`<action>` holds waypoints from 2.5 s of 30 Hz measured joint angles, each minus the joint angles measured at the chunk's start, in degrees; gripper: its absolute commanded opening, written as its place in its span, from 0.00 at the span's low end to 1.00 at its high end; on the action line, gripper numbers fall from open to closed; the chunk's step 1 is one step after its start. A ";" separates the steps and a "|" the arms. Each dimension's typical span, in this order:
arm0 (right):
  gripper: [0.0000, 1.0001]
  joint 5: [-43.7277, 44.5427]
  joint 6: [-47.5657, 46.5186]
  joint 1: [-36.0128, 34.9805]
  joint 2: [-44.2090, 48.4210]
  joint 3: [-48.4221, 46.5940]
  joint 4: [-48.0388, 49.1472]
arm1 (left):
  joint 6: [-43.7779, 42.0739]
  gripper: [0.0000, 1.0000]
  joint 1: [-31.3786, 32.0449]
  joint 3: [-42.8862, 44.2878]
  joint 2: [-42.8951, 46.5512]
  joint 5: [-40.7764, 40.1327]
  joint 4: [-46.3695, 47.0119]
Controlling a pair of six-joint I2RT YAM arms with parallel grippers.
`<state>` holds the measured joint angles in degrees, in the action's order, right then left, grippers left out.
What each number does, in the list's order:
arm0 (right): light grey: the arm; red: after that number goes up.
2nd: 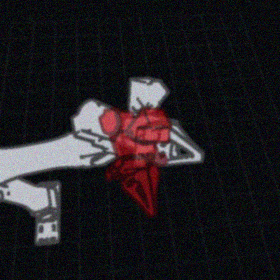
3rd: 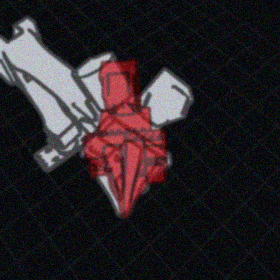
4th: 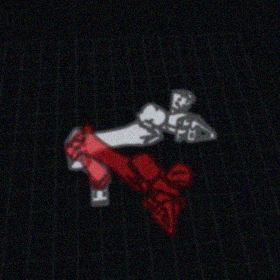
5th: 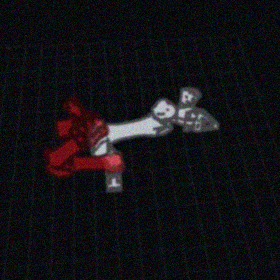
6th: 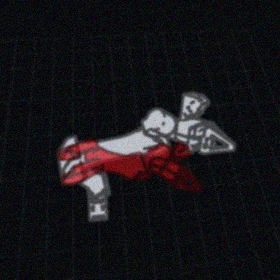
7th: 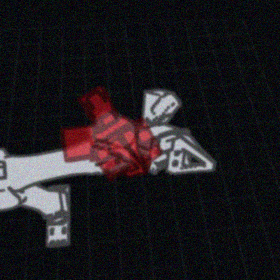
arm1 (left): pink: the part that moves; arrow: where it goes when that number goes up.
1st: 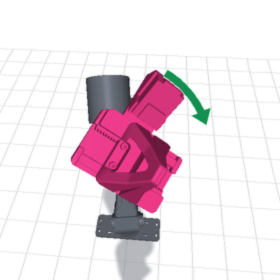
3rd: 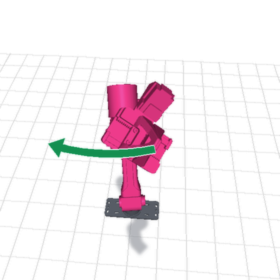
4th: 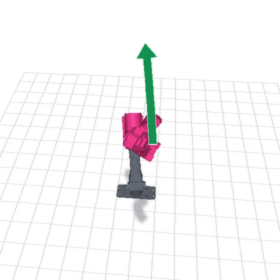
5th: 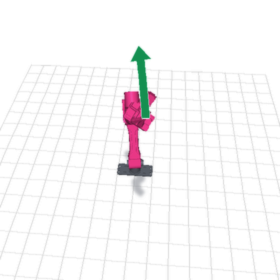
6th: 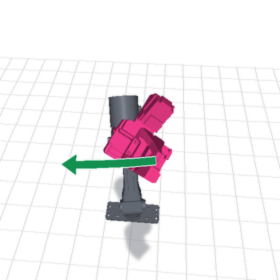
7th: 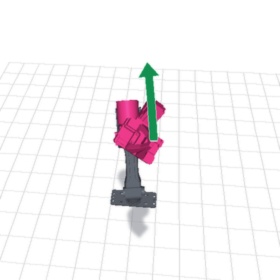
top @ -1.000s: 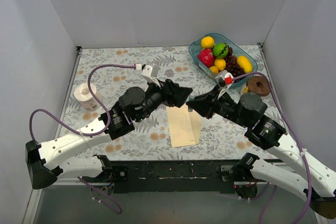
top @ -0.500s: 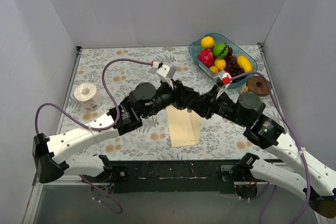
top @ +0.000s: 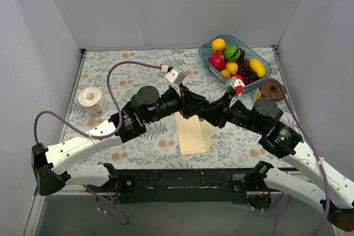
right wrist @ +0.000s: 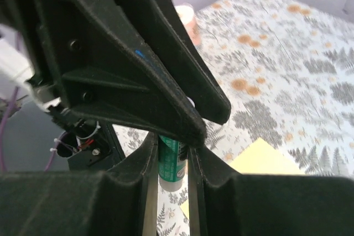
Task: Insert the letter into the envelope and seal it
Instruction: Unscrew the solid glue.
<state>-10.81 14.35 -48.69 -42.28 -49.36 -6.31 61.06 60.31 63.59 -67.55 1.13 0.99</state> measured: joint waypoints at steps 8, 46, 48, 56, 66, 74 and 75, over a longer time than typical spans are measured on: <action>0.01 -15.54 -5.79 -0.07 3.15 -1.27 4.15 | 1.16 0.84 -3.37 -1.14 4.90 20.20 5.51; 0.01 8.11 0.90 -0.04 -1.66 -2.27 -1.16 | 1.77 0.00 -2.25 7.15 -3.50 0.79 -7.54; 0.01 8.90 1.05 -0.09 -0.92 -2.14 -1.03 | 1.73 0.00 -2.40 6.84 -3.48 2.36 -6.23; 0.01 1.64 -2.75 0.48 2.58 -1.01 -0.39 | 0.59 0.00 -2.43 5.05 -2.08 9.51 -2.21; 0.01 -0.22 -6.51 0.11 2.60 -5.05 0.00 | 0.87 0.98 -3.76 3.19 3.17 13.51 0.59; 0.01 10.23 -3.45 0.22 2.80 -4.96 0.04 | 3.23 0.98 -4.24 2.64 3.15 6.27 0.79; 0.01 10.47 -3.02 0.22 2.80 -4.85 0.07 | 3.39 0.98 -4.24 2.64 3.10 5.27 0.76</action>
<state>-0.34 11.33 -48.47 -39.48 -54.22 -6.24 64.45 56.07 66.24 -64.45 6.39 1.76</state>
